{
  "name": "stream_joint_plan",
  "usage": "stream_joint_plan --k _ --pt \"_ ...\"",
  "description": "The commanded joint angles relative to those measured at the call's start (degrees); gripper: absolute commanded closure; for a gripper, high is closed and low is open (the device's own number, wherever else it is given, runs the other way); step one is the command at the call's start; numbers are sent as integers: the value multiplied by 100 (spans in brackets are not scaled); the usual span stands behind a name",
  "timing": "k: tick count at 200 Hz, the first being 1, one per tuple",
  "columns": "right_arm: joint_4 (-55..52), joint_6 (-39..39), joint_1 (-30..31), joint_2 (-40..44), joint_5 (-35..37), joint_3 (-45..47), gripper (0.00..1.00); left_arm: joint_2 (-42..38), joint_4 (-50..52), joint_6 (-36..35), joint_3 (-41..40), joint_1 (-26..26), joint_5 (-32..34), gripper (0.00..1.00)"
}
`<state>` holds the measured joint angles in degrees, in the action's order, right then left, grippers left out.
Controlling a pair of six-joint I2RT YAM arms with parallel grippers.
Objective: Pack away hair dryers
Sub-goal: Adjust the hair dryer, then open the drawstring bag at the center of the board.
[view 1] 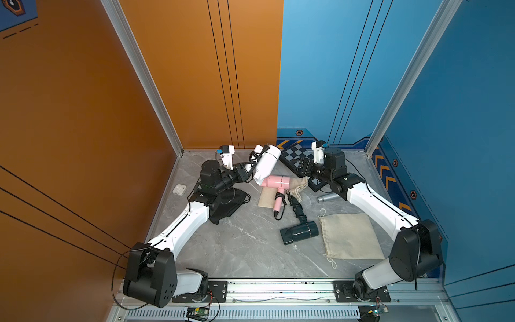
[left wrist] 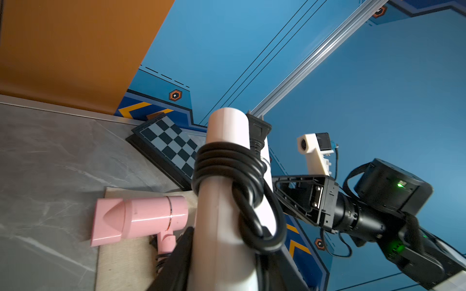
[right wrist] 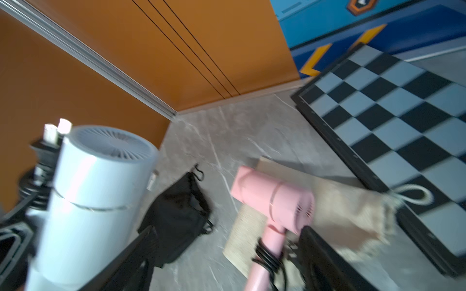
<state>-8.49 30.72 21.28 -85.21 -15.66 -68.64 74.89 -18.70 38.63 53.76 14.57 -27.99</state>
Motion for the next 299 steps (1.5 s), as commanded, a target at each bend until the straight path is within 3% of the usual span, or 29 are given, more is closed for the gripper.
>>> stream_joint_plan --k 1,58,133,175,225,269,299 --pt "-1671 -504 -53 477 577 570 12 -308 762 -646 312 -4 679 90" --pt "-2437 123 22 1495 278 1874 13 -664 2179 -1227 697 -68 1603 89" --pt "-2375 607 666 1671 103 2506 12 -810 2566 -1411 958 -146 1679 89" --pt "-1597 1144 1227 1254 -272 2419 12 -752 2582 -1361 1039 -208 1658 89" --pt "-1502 936 2350 -311 -718 1005 15 -800 2561 -1350 1124 -307 1634 89" --pt "-2128 648 1926 293 99 1051 15 -867 2626 -1365 1024 -308 1621 89" --pt "-3357 172 1669 742 1384 1071 15 -742 2551 -1263 996 -290 1538 89"
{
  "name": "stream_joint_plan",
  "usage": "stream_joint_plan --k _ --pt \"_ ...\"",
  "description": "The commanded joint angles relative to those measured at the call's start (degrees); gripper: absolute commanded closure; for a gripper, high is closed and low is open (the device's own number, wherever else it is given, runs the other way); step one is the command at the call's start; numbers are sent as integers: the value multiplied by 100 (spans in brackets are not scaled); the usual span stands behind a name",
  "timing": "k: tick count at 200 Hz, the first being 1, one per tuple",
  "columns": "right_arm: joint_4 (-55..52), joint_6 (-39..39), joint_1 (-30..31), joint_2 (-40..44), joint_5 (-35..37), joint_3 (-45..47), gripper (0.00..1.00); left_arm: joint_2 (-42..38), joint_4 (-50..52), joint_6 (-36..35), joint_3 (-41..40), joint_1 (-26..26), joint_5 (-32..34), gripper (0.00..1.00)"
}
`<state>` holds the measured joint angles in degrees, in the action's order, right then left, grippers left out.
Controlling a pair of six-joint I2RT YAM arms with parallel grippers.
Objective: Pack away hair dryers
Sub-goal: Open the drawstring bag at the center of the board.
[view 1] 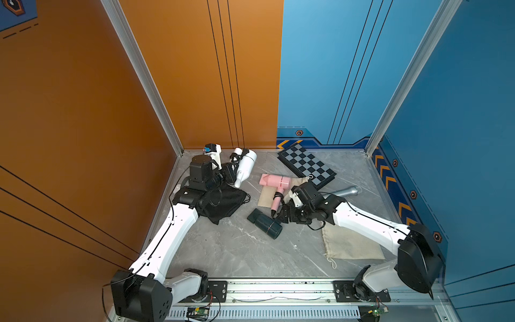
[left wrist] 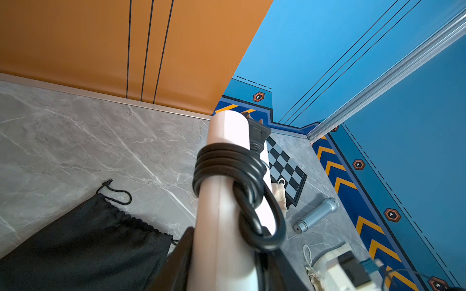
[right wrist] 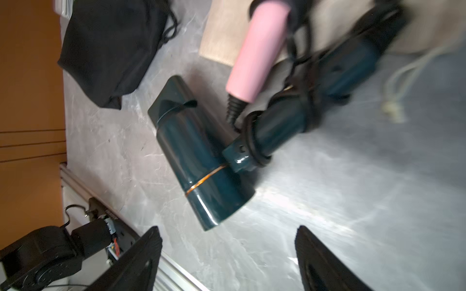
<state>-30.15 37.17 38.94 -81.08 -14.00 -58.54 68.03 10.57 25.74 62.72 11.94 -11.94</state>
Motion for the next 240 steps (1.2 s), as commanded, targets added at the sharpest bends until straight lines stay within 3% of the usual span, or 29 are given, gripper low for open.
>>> stream_joint_plan --k 1,47,140,207,240 --pt "-1241 -482 -101 338 1265 62 15 -50 -378 32 96 -27 -77 89" --pt "-2376 -597 -203 545 2730 462 16 61 -425 85 116 18 -152 88" --pt "-2485 -386 -291 294 2611 860 28 189 -508 95 184 211 -139 88" --pt "-1908 -495 -293 -593 2500 892 47 269 -563 85 202 308 -116 88" --pt "-1884 -583 -297 -800 2490 827 70 277 -563 75 197 345 -125 88"
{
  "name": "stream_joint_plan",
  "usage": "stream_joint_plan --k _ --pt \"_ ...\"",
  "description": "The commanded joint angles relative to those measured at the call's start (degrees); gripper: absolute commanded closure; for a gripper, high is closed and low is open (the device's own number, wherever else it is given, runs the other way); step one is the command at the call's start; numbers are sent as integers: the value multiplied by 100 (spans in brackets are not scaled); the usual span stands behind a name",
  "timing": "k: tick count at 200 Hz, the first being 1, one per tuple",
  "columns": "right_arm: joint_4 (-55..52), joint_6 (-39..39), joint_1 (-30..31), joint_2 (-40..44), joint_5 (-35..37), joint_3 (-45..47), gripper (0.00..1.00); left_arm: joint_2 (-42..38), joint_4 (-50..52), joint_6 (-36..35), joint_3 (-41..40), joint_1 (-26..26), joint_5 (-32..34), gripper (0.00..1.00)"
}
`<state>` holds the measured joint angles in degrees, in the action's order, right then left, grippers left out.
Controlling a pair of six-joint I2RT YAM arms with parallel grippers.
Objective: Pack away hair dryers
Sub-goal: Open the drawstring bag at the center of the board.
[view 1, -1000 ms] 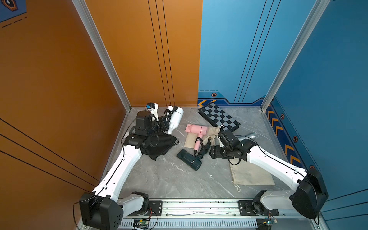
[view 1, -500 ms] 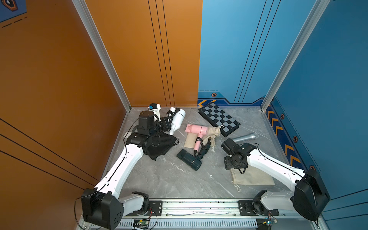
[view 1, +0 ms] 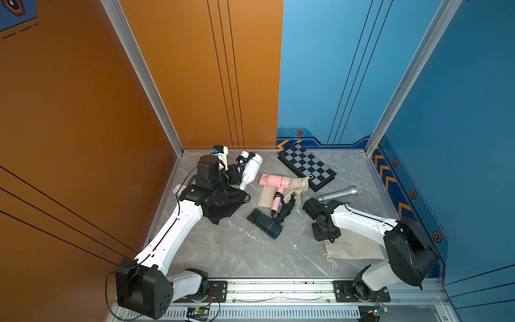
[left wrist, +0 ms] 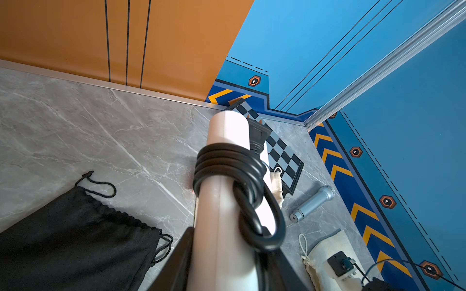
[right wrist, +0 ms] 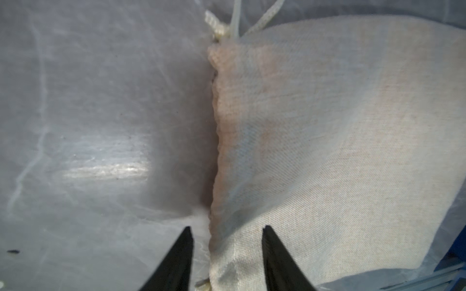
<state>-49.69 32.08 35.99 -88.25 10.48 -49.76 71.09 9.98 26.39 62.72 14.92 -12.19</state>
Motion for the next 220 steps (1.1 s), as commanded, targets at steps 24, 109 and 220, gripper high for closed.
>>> stream_joint_plan --k 24,109,220 --pt "-59 -104 -64 69 59 -132 84 -49 -503 -3 195 53 -98 88" --pt "-150 -1049 -145 79 104 -1089 100 -78 -486 138 137 64 -415 88" --pt "446 -2741 -65 1 40 -1979 100 -219 -492 479 -295 178 -899 89"
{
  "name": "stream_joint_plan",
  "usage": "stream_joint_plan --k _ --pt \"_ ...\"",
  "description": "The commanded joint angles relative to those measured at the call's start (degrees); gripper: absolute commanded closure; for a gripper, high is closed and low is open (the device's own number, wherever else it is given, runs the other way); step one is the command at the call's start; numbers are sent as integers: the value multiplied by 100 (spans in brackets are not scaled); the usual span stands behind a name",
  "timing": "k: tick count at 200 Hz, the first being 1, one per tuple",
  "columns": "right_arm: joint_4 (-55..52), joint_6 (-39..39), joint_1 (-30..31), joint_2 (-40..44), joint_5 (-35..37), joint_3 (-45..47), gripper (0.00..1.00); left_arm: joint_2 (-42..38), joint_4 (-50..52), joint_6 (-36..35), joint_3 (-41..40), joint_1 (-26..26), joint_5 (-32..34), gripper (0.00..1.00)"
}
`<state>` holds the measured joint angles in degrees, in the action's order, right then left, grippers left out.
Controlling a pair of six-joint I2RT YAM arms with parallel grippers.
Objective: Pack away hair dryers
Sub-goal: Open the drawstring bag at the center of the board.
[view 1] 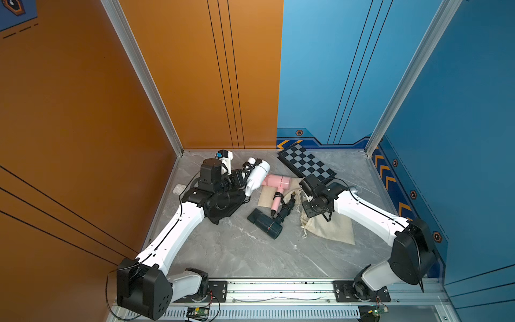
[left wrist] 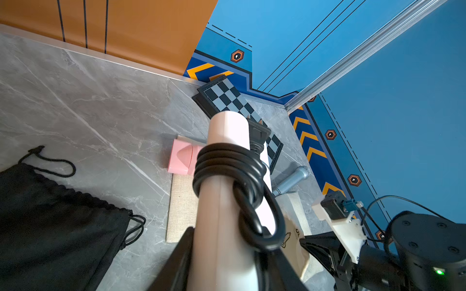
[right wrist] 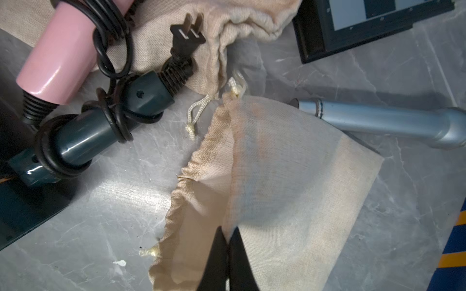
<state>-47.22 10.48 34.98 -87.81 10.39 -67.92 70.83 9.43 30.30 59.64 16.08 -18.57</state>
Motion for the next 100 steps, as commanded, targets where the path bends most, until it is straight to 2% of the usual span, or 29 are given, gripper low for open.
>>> stream_joint_plan --k 1,52,100 --pt "202 -586 35 -43 45 -161 100 -192 -436 88 13 67 -261 89" --pt "298 -755 -151 427 -168 46 100 -163 -436 254 -22 253 -703 89" --pt "659 -761 -399 1024 -537 431 100 -170 -507 454 -402 556 -1444 88"
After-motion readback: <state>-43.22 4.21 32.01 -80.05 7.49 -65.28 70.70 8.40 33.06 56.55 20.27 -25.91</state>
